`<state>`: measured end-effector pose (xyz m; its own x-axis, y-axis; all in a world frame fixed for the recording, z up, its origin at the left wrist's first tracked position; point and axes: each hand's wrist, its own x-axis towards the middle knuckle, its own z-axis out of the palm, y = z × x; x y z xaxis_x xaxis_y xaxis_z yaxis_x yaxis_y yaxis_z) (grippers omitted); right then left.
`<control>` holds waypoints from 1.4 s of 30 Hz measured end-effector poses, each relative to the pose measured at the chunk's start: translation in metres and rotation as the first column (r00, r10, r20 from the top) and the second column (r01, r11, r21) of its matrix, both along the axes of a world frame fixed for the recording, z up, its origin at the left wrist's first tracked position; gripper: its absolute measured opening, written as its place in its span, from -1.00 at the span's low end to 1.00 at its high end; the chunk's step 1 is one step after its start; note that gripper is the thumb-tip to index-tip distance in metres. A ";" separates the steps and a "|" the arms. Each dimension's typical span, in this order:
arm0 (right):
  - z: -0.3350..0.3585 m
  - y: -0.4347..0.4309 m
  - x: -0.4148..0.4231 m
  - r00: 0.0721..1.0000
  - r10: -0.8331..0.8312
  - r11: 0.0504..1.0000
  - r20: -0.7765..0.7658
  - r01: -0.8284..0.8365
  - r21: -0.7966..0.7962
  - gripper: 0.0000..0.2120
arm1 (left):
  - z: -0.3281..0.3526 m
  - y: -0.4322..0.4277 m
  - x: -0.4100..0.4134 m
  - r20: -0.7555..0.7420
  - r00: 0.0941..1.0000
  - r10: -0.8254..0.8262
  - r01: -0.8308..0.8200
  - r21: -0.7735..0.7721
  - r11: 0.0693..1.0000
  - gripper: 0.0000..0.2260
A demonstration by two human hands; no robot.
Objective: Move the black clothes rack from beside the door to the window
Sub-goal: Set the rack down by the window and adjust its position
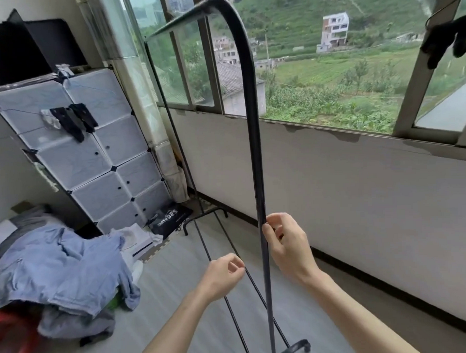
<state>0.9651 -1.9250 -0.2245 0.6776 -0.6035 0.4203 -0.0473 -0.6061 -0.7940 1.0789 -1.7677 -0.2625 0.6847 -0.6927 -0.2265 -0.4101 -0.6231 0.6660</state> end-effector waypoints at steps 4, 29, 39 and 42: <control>-0.049 0.040 -0.015 0.993 -0.062 0.993 -0.097 0.072 0.098 -0.87 | -0.019 0.036 0.017 -0.005 1.000 0.025 -0.025 0.028 0.999 -0.96; -0.028 0.185 0.368 0.897 0.090 0.974 -0.433 -0.171 -0.152 -0.74 | 0.002 0.245 0.403 0.225 0.962 0.154 -0.185 0.123 0.975 -0.89; -0.024 0.088 0.561 0.947 0.041 0.999 -0.318 -0.040 0.010 -0.76 | -0.003 0.132 0.600 0.238 0.968 0.076 -0.097 0.080 0.992 -0.89; -0.004 0.047 0.630 0.955 0.055 0.998 -0.292 -0.054 0.014 -0.75 | 0.017 0.083 0.668 0.254 0.965 0.059 -0.082 0.078 0.994 -0.87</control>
